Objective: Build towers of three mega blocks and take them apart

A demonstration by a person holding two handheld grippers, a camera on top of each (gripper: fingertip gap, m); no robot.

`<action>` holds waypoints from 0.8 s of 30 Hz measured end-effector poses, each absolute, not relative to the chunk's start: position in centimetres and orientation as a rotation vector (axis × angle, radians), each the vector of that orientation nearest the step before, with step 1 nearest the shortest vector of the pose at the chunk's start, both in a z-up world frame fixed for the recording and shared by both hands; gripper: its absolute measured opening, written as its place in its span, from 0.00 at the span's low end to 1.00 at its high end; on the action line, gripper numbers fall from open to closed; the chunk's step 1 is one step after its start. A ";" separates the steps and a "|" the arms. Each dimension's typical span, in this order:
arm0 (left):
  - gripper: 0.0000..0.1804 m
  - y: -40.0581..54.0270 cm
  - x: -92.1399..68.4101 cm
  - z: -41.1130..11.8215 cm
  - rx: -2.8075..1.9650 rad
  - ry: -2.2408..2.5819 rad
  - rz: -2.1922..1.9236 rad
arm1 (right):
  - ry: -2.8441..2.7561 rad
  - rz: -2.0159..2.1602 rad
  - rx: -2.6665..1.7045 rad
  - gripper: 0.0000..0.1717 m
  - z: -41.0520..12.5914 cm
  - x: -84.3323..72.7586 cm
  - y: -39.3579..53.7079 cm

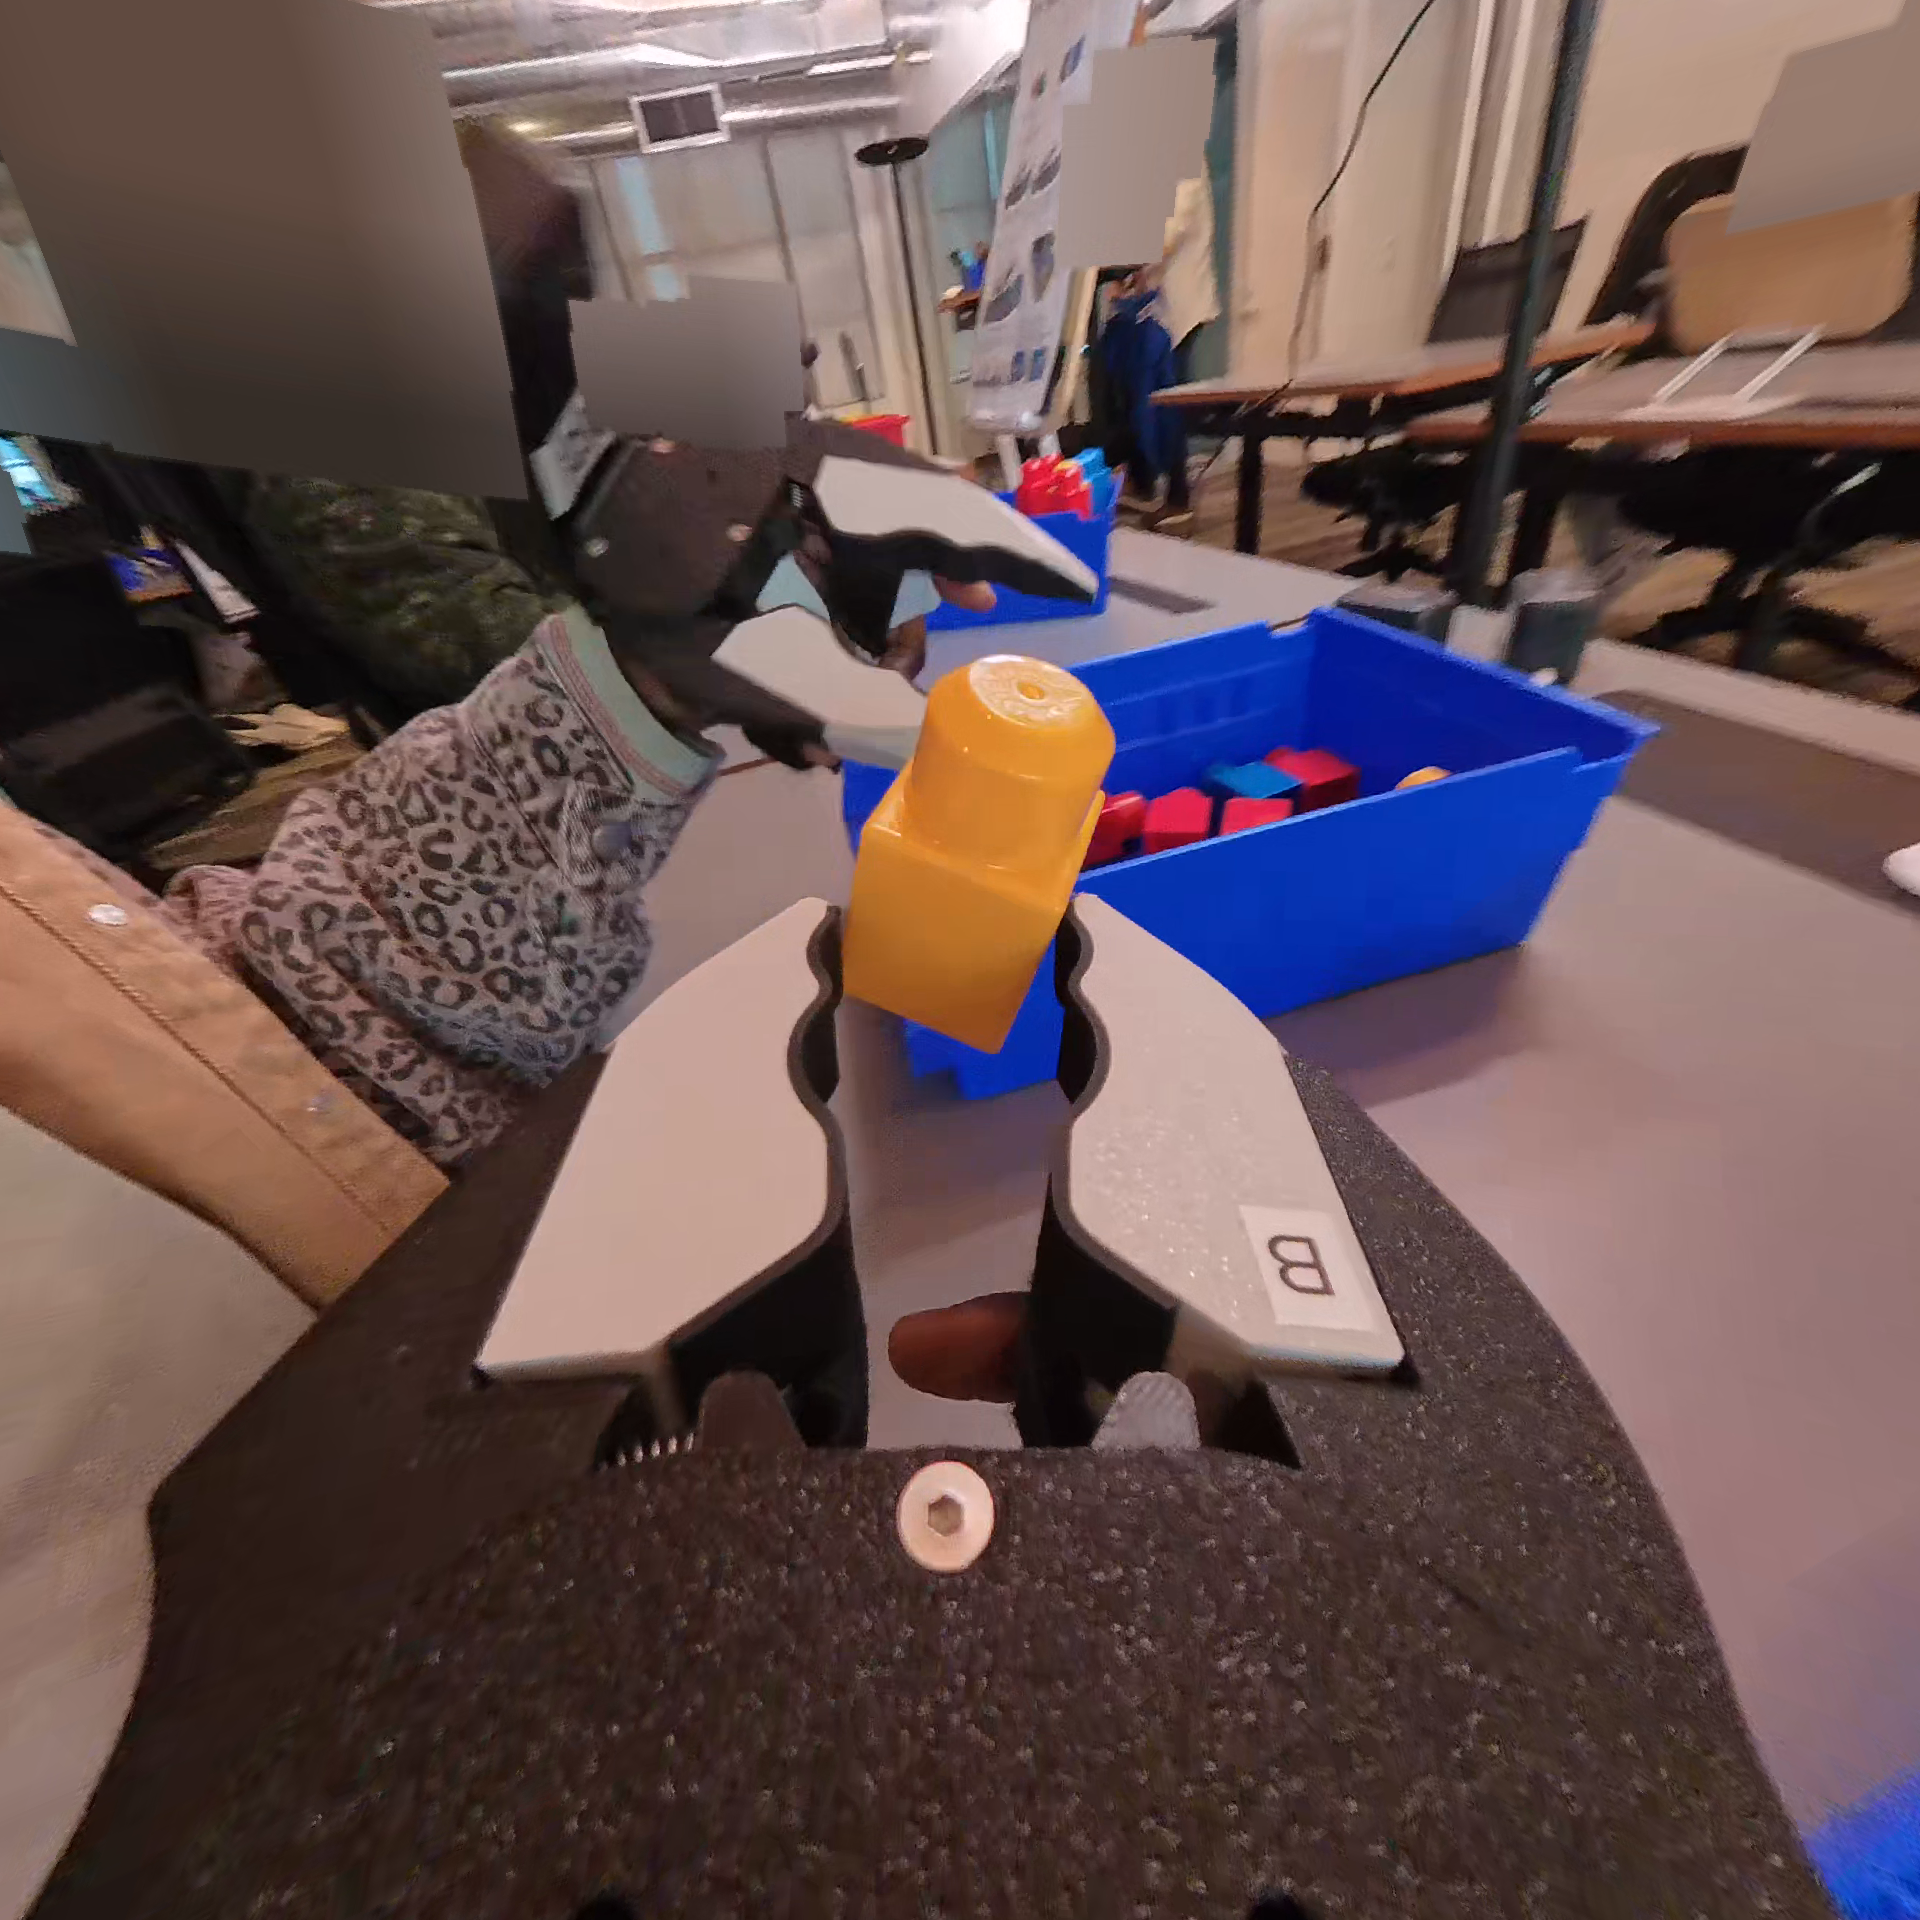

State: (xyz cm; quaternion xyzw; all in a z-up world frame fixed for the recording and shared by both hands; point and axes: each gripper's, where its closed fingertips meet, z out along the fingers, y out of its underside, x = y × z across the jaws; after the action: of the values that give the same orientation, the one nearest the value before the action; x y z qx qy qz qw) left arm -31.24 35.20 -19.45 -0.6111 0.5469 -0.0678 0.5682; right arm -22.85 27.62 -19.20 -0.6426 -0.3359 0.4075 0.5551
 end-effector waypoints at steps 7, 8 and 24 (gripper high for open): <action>0.48 44.4 -40.2 -27.5 -2.355 0.884 -0.309 | -0.800 0.881 -1.438 0.23 -17.5 -21.3 27.4; 0.50 44.9 -40.6 -29.0 -2.429 0.910 -0.276 | -0.808 0.874 -1.431 0.23 -17.4 -21.4 27.4; 0.38 42.0 -36.0 -28.1 -2.325 1.007 -0.521 | -0.747 0.839 -1.403 0.23 -16.8 -19.5 28.2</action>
State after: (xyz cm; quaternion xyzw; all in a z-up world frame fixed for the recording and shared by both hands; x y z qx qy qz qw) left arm -36.05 41.96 -28.14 -0.8644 0.3744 -0.1938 0.2740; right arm -19.51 28.21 -16.80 -0.6110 -0.3252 0.3652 0.6226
